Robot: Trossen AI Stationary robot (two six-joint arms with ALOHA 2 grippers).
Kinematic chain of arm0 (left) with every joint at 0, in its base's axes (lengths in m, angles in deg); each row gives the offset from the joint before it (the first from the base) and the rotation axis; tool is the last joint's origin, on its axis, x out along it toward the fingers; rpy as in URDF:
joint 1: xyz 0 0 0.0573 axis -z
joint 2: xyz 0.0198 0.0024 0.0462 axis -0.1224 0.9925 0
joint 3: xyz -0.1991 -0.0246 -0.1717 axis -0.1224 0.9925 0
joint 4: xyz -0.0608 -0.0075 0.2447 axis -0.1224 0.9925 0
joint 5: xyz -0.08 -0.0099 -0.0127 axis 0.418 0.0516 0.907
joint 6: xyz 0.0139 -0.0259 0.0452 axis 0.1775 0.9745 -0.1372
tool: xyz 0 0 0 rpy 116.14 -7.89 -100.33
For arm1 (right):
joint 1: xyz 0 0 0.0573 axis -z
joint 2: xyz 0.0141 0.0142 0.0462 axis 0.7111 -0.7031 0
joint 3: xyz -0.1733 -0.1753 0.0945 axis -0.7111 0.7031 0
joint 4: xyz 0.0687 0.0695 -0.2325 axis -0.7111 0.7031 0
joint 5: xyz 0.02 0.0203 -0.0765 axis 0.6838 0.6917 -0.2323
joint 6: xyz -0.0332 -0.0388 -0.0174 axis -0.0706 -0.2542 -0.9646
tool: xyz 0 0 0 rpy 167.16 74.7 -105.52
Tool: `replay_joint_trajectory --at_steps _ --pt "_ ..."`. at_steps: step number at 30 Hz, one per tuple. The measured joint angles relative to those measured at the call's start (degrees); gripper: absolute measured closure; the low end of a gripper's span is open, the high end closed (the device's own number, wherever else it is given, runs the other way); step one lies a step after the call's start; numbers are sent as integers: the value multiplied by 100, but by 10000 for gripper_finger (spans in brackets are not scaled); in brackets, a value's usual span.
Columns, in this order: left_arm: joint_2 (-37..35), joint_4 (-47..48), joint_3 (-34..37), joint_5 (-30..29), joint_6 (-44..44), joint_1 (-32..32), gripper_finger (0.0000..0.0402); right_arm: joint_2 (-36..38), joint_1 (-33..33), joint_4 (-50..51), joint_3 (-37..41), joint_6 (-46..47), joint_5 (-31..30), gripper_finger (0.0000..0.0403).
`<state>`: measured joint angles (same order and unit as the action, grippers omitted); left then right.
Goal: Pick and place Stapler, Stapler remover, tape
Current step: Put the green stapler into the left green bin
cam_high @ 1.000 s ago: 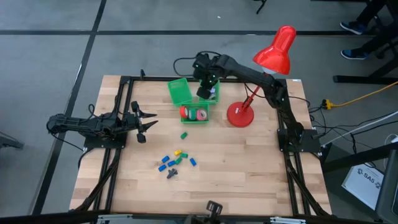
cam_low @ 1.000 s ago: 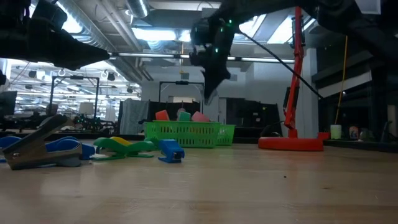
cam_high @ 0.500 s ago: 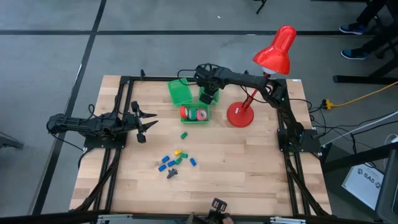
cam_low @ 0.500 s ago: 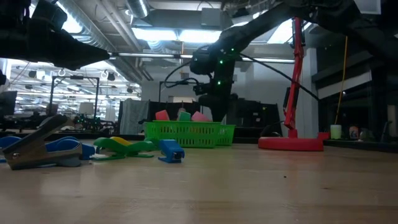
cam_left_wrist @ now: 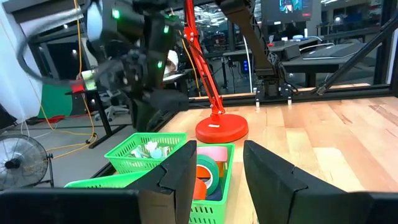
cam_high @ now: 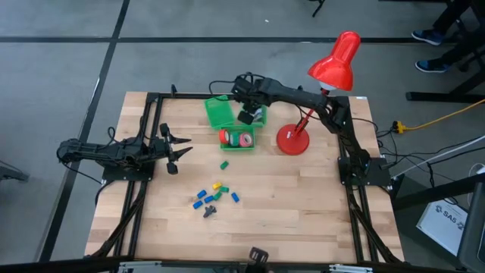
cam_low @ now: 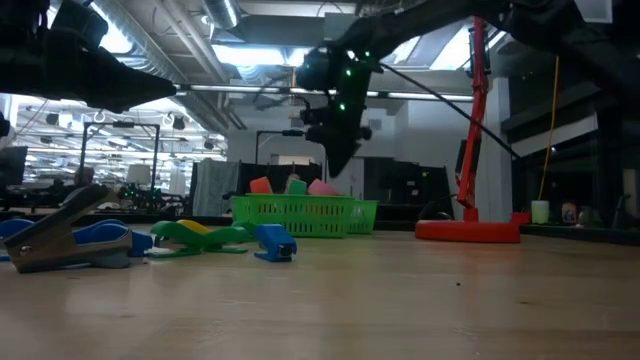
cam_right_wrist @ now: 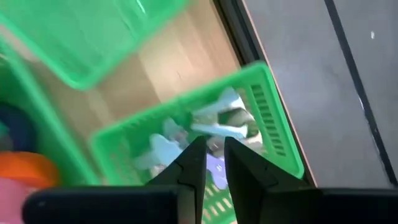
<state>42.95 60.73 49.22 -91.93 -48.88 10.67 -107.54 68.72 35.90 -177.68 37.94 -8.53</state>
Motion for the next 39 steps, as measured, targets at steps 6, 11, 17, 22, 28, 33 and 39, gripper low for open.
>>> replay_joint_trajectory --at_steps 6,11,17,22,28,33,39 --pt "0 0 0 0 -1 0 274 0 -298 -31 -494 153 556 340" --pt "1 0 -1 0 -1 0 274 0 -609 -31 -598 170 1094 340" --pt "2 0 0 0 -1 -2 274 0 -1112 -114 -597 242 1797 340" --pt "2 0 -2 0 0 0 274 0 -1610 -284 -597 299 2206 331" --pt "0 0 -1 0 0 0 274 0 -2159 -324 -596 408 2198 253" --pt "1 0 -2 0 -1 -1 274 4 -2567 -567 -529 435 2198 176" --pt "0 0 -1 0 -1 0 274 15 -2994 -1471 -47 447 2182 134"
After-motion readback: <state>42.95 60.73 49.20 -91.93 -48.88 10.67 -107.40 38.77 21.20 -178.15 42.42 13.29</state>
